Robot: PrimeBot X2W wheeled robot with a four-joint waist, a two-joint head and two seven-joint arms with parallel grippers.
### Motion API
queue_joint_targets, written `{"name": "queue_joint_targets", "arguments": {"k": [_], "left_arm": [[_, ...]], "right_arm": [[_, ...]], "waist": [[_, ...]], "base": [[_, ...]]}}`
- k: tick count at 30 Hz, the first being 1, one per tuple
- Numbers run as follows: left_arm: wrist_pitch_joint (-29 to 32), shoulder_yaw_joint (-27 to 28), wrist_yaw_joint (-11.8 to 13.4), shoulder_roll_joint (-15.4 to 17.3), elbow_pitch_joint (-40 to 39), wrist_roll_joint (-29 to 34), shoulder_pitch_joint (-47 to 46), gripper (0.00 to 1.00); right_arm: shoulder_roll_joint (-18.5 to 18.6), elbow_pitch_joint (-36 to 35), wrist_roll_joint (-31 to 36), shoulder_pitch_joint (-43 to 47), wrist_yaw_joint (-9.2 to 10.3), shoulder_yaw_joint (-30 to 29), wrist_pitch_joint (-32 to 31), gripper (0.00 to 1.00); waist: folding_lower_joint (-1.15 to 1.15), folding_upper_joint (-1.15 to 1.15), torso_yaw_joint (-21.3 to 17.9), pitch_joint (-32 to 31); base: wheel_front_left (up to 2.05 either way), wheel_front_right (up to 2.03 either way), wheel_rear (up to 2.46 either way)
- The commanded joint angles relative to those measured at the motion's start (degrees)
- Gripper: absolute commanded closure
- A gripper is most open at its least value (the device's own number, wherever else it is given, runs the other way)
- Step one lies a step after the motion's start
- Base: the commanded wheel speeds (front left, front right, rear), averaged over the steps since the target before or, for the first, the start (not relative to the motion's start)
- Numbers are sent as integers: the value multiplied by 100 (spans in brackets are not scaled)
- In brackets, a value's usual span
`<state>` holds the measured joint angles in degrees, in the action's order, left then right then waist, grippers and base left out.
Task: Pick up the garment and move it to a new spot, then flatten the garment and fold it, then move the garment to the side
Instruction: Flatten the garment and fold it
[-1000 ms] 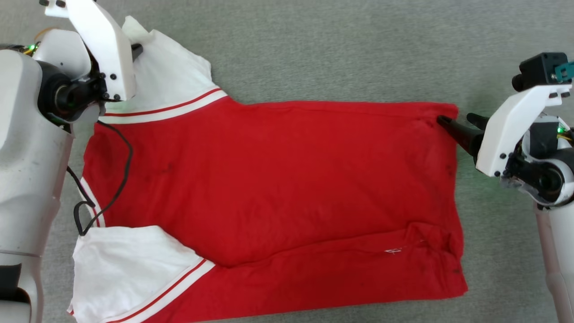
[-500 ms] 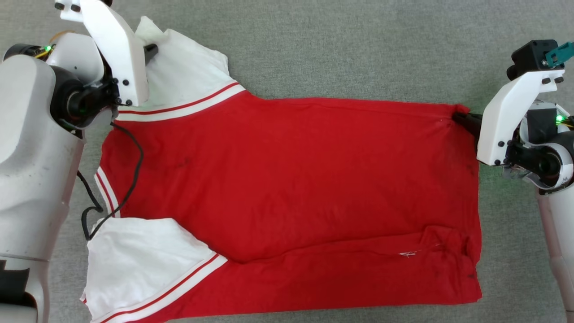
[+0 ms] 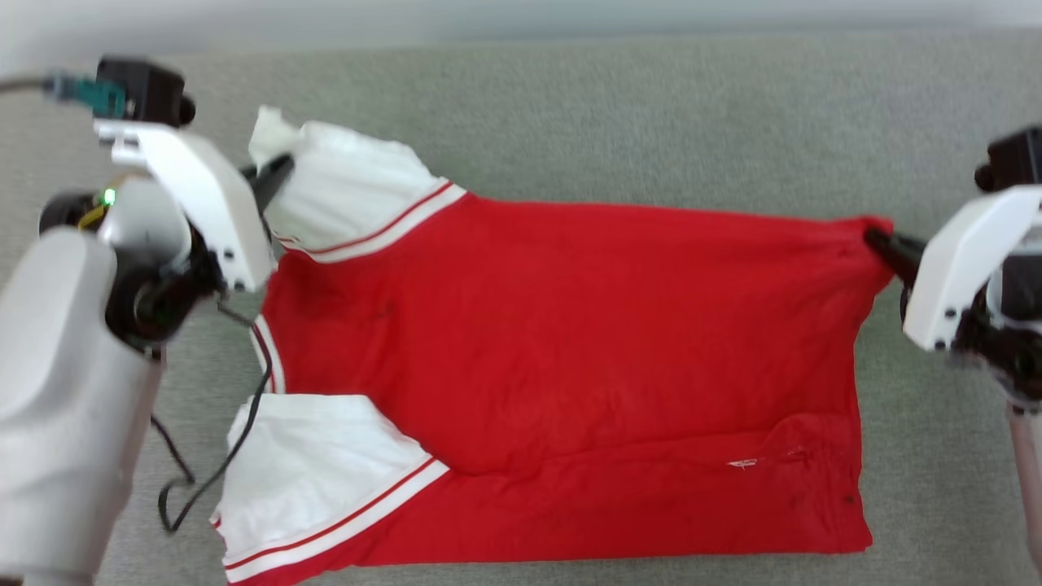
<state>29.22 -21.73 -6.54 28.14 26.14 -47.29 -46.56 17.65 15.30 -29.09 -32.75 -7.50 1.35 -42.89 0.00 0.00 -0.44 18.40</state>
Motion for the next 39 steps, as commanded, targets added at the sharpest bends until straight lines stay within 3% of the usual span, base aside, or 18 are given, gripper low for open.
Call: {"name": "queue_joint_targets", "arguments": {"k": [1,11,19,20,21,22,23,28,33,39], "left_arm": [[-82,32,27,38,-96,-41,240,100],[-696,272,524,273,-1240,-177,2340,100],[-898,307,951,71,-1703,-527,3972,100],[-947,323,968,6,-1690,-583,4095,87],[-979,321,985,-36,-1661,-611,4213,67],[-1024,314,1005,-62,-1623,-615,4311,27],[-1078,313,1019,-106,-1589,-622,4380,0],[-1608,371,1049,-304,-1507,-480,4442,0],[-2307,431,1106,-411,-1642,-140,4307,0],[-3071,466,1231,-554,-1943,254,4146,0]], "right_arm": [[-10,-45,6,186,2,-63,26,100],[-271,-373,-76,1536,2,-458,517,100],[-493,-247,-214,2509,2,-687,1181,100],[-524,-218,-217,2588,2,-722,1299,100],[-551,-172,-215,2692,2,-741,1383,100],[-573,-139,-189,2789,3,-767,1454,77],[-584,-127,-161,2870,3,-735,1514,3],[-659,-213,-130,3177,1,-638,1734,0],[-586,-876,-30,3493,1,-629,1850,0],[-601,-1695,61,3632,1,-985,1327,0]], "waist": [[0,0,135,-248],[0,0,329,-738],[0,0,327,-992],[0,0,321,-1025],[0,0,313,-1049],[0,0,298,-1068],[0,0,281,-1095],[0,0,231,-1229],[0,0,197,-1395],[0,0,146,-1520]], "base": [[0,0,0],[0,0,0],[0,0,0],[0,0,0],[0,0,0],[0,0,0],[0,0,0],[0,0,0],[0,0,0],[0,0,0]]}}
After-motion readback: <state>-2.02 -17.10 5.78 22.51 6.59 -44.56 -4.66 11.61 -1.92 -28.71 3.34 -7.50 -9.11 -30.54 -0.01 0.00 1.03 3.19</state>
